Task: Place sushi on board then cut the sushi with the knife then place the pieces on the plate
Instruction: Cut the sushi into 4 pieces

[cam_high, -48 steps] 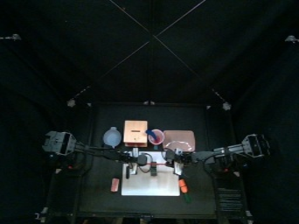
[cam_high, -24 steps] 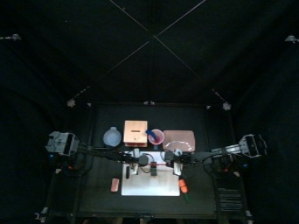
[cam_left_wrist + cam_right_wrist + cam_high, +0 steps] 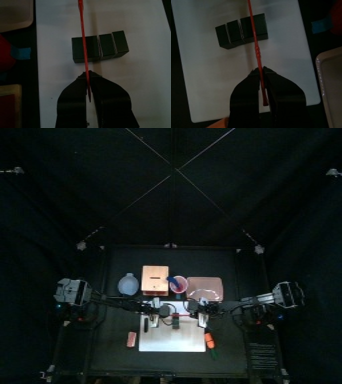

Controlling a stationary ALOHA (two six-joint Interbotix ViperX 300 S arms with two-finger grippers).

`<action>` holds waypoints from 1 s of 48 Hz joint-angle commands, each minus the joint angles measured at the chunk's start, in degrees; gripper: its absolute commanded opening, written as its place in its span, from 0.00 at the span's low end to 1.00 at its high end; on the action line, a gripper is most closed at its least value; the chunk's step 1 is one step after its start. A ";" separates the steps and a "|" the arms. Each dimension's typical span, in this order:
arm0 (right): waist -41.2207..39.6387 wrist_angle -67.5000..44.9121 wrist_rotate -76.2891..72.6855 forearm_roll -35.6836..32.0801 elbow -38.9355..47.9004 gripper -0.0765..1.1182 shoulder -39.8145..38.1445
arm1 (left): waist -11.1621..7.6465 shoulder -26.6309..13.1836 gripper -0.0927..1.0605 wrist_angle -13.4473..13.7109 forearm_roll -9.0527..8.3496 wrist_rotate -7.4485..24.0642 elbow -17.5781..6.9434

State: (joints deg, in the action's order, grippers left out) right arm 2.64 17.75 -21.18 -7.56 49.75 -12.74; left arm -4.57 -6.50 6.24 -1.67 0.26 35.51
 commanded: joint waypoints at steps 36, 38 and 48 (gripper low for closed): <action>-0.62 0.53 -0.26 1.05 0.09 0.39 6.24 | -0.18 -4.39 0.45 0.70 0.70 0.18 -0.18; -0.62 0.53 -0.26 1.05 0.18 0.39 6.42 | -0.18 -4.48 0.45 0.79 0.79 0.18 -0.18; -2.64 0.53 -0.09 -0.18 0.09 0.39 6.86 | 1.49 -4.39 0.45 0.79 0.44 0.35 0.00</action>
State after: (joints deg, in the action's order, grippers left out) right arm 1.67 17.58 -21.18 -7.29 49.48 -5.19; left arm -3.52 -11.34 6.15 -0.97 0.44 34.89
